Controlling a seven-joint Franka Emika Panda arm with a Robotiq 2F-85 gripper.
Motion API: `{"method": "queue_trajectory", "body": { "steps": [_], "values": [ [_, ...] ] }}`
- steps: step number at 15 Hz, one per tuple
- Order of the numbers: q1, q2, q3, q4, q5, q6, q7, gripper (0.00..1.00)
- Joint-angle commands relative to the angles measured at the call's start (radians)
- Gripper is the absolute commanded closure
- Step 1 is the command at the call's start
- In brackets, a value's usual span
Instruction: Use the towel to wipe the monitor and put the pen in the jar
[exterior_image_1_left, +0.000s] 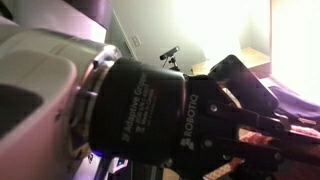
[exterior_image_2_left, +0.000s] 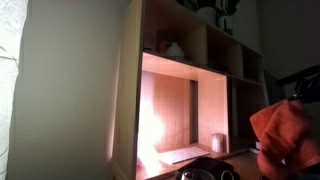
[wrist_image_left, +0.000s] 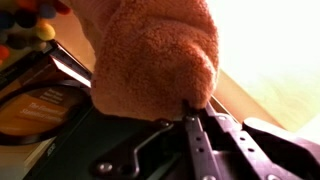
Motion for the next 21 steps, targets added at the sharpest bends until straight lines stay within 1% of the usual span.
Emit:
{"method": "queue_trajectory", "body": {
  "steps": [1,5,7,10,13,17,19,21],
  "values": [
    [-0.005,0.018,0.028,0.025,0.003,0.000,0.028,0.97],
    [-0.079,-0.055,0.098,0.020,-0.007,0.000,0.019,0.97],
    [-0.130,-0.100,0.144,0.008,-0.014,0.000,0.017,0.97],
    [-0.205,-0.190,0.207,-0.018,-0.032,0.000,0.009,0.97],
    [-0.267,-0.279,0.253,-0.054,-0.061,0.000,0.003,0.97],
    [-0.315,-0.375,0.270,-0.103,-0.106,0.000,0.004,0.97],
    [-0.321,-0.400,0.260,-0.122,-0.122,0.000,0.005,0.97],
    [-0.318,-0.396,0.250,-0.139,-0.135,0.000,0.003,0.97]
  ]
}}
